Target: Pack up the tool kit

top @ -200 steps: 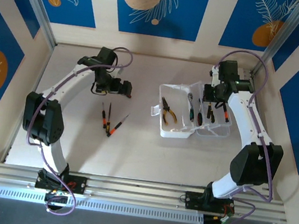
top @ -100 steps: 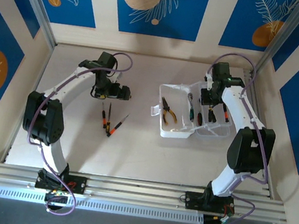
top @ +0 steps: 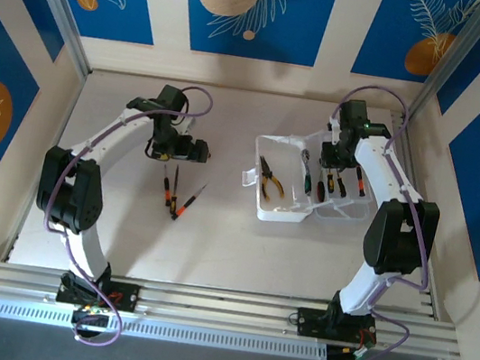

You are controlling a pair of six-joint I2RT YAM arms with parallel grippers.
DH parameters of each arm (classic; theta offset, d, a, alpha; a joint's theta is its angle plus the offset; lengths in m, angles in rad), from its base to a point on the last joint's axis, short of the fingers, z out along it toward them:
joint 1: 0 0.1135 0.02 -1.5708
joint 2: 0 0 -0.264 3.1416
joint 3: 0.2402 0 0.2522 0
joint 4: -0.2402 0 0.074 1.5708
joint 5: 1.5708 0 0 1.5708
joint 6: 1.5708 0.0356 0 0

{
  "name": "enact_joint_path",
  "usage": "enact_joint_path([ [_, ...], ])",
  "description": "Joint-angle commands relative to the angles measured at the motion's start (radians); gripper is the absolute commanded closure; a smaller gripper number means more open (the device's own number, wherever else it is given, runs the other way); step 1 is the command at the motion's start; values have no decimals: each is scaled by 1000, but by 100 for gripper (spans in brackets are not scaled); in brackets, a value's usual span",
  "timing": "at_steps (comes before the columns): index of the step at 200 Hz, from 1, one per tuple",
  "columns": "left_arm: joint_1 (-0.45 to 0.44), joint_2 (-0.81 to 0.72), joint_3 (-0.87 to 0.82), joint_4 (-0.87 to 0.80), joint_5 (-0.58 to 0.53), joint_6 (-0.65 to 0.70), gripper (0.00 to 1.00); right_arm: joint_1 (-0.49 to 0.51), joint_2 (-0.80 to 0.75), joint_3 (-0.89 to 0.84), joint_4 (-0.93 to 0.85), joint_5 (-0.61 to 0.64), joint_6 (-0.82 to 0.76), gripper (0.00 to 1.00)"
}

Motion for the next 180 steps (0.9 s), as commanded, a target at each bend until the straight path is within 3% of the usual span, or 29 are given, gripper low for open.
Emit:
enact_joint_path([
  [1, 2, -7, -31, -23, -4, 0, 3, 3, -46, 50, -31, -8, 12, 57],
  [15, 2, -10, -48, -28, -25, -3, 6, 10, -75, 58, -38, -27, 21, 46],
  [40, 0, -13, -95, -40, -68, -15, 21, 23, -133, 50, -42, -103, 48, 11],
  [54, 0, -16, -127, -34, -84, -25, 29, 32, -162, 35, -37, -148, 66, 2],
  [125, 34, 11, -253, 87, -165, -115, 51, 71, -203, -32, -28, -200, 105, 1],
  [180, 49, 106, -239, 114, -206, -116, 61, 76, -199, -28, -29, -205, 105, 1],
])
